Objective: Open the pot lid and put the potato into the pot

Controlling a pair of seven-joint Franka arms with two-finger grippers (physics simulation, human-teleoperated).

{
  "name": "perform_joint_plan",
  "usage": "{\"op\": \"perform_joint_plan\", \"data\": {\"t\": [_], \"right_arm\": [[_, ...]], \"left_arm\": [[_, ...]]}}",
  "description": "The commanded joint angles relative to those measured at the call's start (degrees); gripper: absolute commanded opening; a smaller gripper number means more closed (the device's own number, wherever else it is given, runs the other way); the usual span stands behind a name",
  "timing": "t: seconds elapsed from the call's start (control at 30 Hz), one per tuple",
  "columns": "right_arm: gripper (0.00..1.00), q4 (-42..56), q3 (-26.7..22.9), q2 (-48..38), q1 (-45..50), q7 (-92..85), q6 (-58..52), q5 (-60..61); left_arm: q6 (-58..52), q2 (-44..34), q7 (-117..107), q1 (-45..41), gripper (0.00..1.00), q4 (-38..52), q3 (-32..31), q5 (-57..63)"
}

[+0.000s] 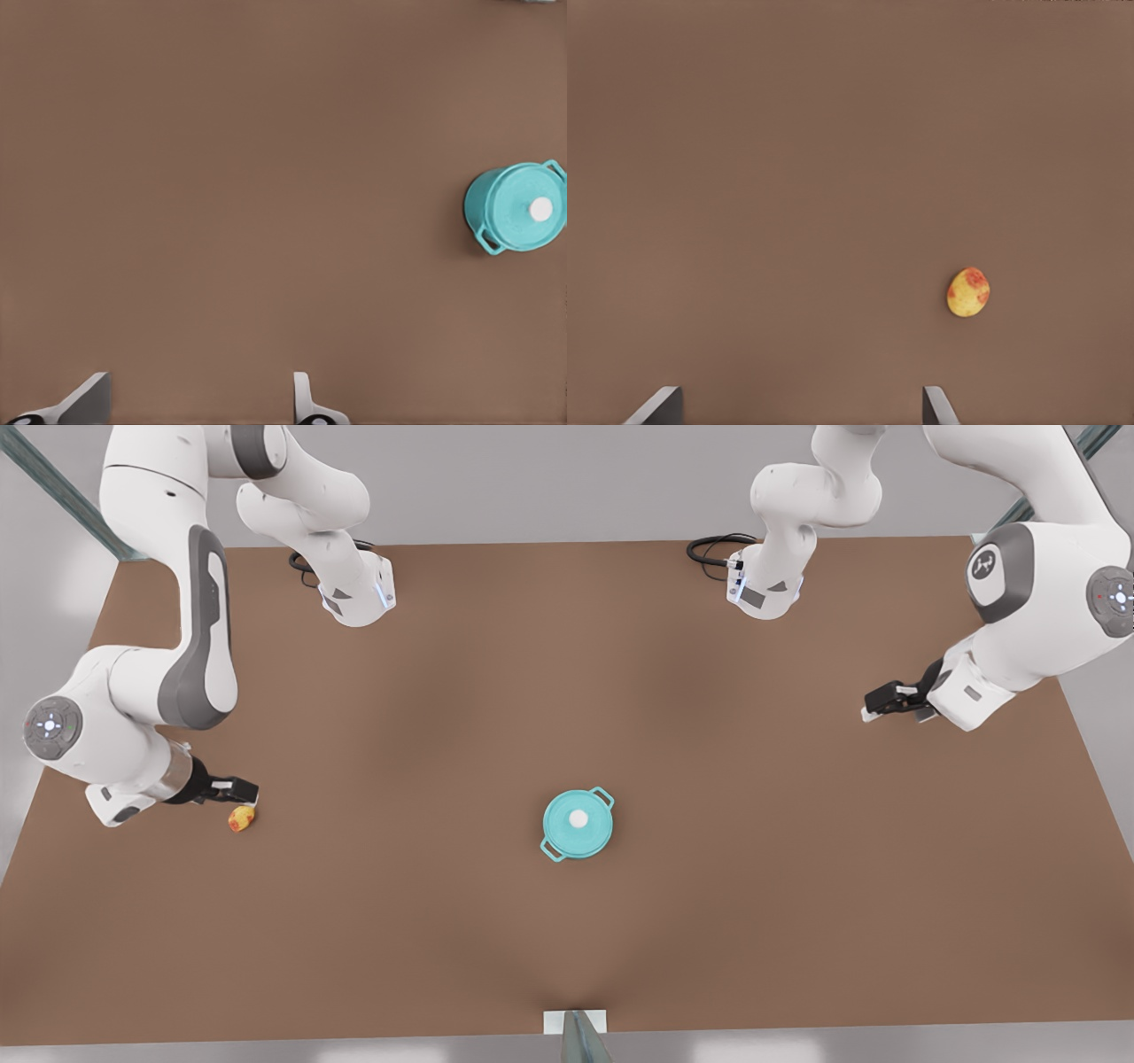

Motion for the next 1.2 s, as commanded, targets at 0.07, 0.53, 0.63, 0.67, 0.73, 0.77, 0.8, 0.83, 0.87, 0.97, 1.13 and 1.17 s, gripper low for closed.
{"op": "perform_joint_plan", "data": {"t": [0.07,0.53,0.63,0.67,0.73,0.77,0.8,0.83,0.87,0.97,1.13,1.17], "right_arm": [[1.00,0.0,0.0,0.1,0.2,0.2,-0.8,-3.5],[1.00,-23.2,-2.1,-2.1,-1.5,15.2,22.5,-4.7],[1.00,-22.8,-2.2,0.6,-5.2,16.3,28.1,-4.6],[1.00,-22.7,-2.1,1.8,-5.2,16.3,28.5,-4.4],[1.00,-22.7,-2.1,2.9,-5.1,16.6,30.6,-4.1],[1.00,-22.7,-2.1,4.0,-5.1,16.6,31.8,-4.1],[1.00,-22.7,-2.1,4.9,-5.1,16.7,32.9,-4.1],[1.00,-22.7,-2.1,5.2,-5.1,16.7,33.1,-4.1],[1.00,-23.0,-2.1,5.8,-5.1,16.7,34.9,-4.1],[1.00,-23.1,-2.1,7.4,-5.3,16.8,36.2,-4.3],[1.00,-24.4,-1.8,9.4,-7.8,10.4,40.5,-4.9],[1.00,-24.5,-1.8,9.4,-8.3,8.0,40.5,-4.9]], "left_arm": [[-0.9,3.4,-7.4,-4.2,1.00,5.2,-5.9,-0.2],[18.8,41.6,-68.9,-28.2,1.00,30.5,-21.8,17.1],[21.3,43.9,-66.7,-27.9,1.00,30.1,-20.5,17.1],[21.3,44.5,-63.7,-27.9,1.00,30.1,-18.7,17.1],[23.4,45.9,-61.3,-27.9,1.00,30.4,-16.8,17.1],[25.7,46.6,-60.2,-27.9,1.00,30.6,-15.8,17.1],[27.4,47.1,-60.0,-27.8,1.00,30.7,-15.3,17.1],[28.7,47.6,-59.8,-27.8,1.00,30.8,-15.2,17.1],[30.0,48.2,-59.0,-27.8,1.00,30.8,-14.6,17.1],[30.9,49.3,-59.0,-28.0,1.00,30.6,-14.5,17.1],[30.8,49.5,-57.2,-27.9,1.00,30.6,-14.4,18.3],[30.9,49.6,-57.1,-27.9,1.00,30.6,-14.2,18.3]]}}
